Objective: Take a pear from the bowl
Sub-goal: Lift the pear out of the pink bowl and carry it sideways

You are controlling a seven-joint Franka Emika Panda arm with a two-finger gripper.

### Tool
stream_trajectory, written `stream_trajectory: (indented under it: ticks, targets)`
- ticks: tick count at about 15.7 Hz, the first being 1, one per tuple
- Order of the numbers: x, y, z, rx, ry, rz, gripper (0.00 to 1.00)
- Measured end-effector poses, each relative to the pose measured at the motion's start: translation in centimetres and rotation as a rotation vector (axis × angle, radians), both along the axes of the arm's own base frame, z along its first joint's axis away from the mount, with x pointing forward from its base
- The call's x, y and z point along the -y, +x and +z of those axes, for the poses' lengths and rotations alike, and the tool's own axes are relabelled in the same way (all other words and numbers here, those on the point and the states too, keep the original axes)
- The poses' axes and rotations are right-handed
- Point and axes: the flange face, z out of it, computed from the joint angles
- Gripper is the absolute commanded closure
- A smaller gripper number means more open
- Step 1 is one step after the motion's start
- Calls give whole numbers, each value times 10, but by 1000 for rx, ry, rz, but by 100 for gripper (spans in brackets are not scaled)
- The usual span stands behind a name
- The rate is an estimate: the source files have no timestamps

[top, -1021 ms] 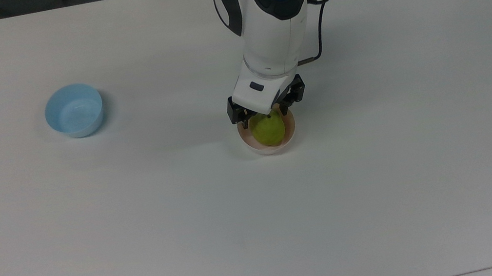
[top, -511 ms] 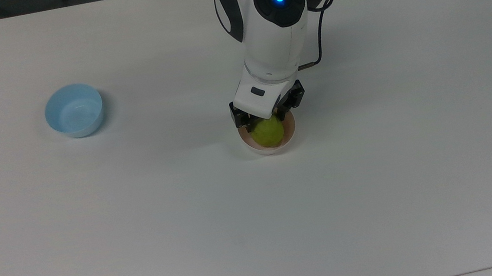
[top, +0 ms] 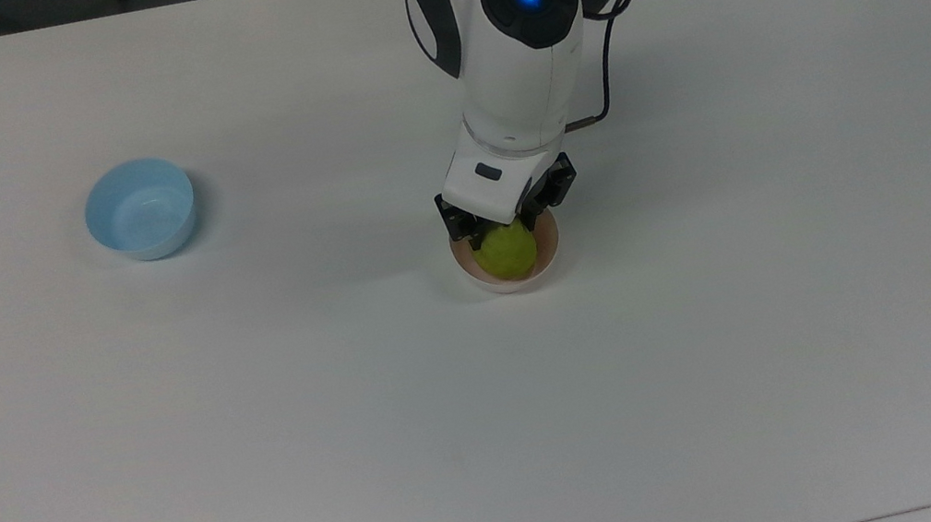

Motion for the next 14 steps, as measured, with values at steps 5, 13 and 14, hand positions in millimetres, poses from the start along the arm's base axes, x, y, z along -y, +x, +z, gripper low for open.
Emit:
stream_trajectory:
  ticks: [5, 13, 14]
  targets:
    - [1, -3, 42, 29, 6, -4, 58]
    - [66, -9, 133, 87, 3, -61, 58]
    - [86, -6, 133, 85, -1, -66, 58]
